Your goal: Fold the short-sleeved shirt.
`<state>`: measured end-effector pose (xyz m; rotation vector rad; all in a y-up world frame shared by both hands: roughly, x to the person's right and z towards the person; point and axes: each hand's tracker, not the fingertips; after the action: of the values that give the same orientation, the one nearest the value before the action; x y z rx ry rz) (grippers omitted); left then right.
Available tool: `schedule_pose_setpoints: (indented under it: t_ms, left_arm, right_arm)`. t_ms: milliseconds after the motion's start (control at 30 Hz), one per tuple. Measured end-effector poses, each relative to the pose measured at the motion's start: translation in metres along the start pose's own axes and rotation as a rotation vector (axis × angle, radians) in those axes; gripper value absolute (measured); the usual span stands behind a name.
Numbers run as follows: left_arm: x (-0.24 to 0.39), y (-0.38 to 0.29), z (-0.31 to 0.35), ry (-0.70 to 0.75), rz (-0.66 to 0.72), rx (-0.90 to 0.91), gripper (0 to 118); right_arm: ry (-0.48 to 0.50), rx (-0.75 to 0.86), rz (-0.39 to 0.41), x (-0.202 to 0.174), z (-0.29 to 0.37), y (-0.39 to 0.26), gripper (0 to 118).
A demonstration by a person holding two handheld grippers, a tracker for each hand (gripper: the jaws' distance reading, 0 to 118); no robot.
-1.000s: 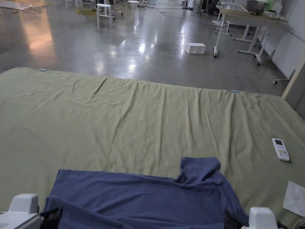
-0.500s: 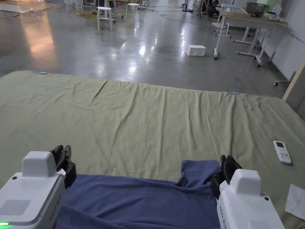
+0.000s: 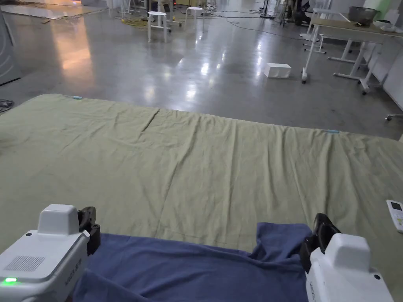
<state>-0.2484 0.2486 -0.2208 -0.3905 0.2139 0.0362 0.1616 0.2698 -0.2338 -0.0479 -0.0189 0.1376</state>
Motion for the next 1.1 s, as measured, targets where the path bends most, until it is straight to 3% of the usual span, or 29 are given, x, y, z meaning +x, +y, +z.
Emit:
schedule_pose_setpoints:
  t_ms: [300, 333, 467, 500, 767, 933, 1033, 1100]
  left_arm:
    - [-0.058, -0.017, -0.126, -0.039, 0.073, -0.404, 3]
    - [-0.062, -0.019, -0.14, -0.048, 0.077, -0.445, 11]
    - [-0.068, -0.026, -0.181, -0.075, 0.094, -0.545, 63]
    - [-0.068, -0.027, -0.189, -0.076, 0.095, -0.56, 65]
    - [-0.058, -0.046, -0.237, -0.077, 0.144, -0.679, 65]
    - [-0.032, -0.054, -0.24, -0.029, -0.024, -0.69, 64]
    - [-0.024, -0.062, -0.233, -0.044, -0.045, -0.667, 47]
    - [-0.02, -0.059, -0.225, -0.065, -0.07, -0.656, 28]
  right_arm:
    - [-0.009, -0.103, 0.041, 0.008, -0.017, -0.025, 0]
    - [-0.011, -0.118, 0.039, 0.009, -0.02, -0.029, 0]
    - [-0.024, -0.179, 0.039, 0.017, -0.026, -0.044, 0]
    - [-0.028, -0.188, 0.046, 0.018, -0.027, -0.047, 0]
    - [-0.058, -0.284, 0.045, 0.032, -0.028, -0.073, 0]
    - [-0.074, -0.34, 0.029, 0.041, -0.027, -0.086, 0]
    - [-0.079, -0.368, 0.022, 0.049, -0.033, -0.09, 0]
    - [-0.076, -0.403, 0.007, 0.057, -0.044, -0.093, 0]
